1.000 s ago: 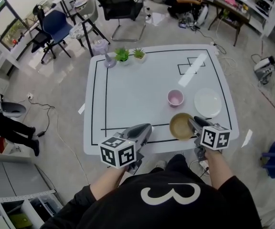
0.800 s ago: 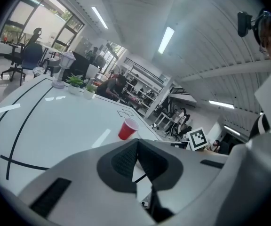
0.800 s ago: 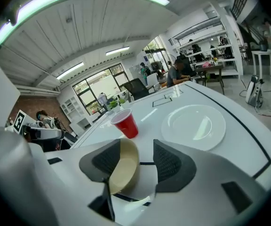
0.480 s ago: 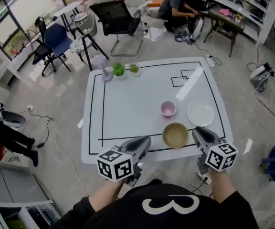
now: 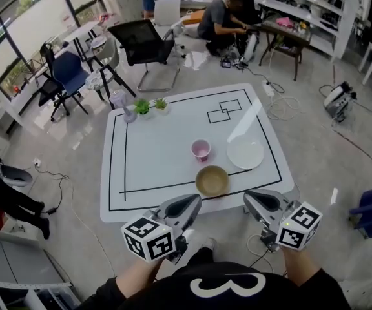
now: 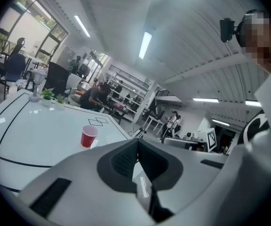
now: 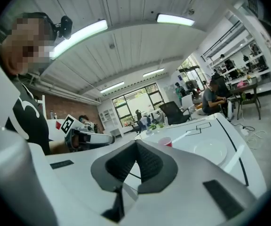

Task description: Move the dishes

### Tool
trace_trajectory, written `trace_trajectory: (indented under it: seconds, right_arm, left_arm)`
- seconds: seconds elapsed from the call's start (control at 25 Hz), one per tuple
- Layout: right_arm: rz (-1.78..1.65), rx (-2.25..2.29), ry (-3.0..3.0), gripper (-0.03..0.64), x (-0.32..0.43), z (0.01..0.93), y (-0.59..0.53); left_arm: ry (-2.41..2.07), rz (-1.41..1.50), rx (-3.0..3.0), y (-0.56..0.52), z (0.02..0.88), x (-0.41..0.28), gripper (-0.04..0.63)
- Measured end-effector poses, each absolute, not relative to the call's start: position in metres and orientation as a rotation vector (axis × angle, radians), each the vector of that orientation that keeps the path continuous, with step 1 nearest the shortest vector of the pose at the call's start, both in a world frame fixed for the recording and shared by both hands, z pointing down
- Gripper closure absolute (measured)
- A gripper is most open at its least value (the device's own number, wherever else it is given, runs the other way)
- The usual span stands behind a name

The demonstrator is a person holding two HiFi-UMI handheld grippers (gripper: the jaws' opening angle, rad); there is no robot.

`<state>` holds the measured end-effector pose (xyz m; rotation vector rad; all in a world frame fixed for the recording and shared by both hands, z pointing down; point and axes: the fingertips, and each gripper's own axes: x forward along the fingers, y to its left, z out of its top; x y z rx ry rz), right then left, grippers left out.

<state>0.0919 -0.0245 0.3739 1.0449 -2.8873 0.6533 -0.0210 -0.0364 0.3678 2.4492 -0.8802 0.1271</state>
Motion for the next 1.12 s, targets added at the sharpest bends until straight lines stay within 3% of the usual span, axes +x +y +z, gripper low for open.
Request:
trace_trajectory:
  seconds: [1.12]
  right_arm:
    - [0.444, 0.906, -2.965, 0.609, 0.086, 0.346, 0.101]
  left_arm:
    - [-0.967, 0.113, 2.587, 0.086, 0.341, -0.005, 0.594]
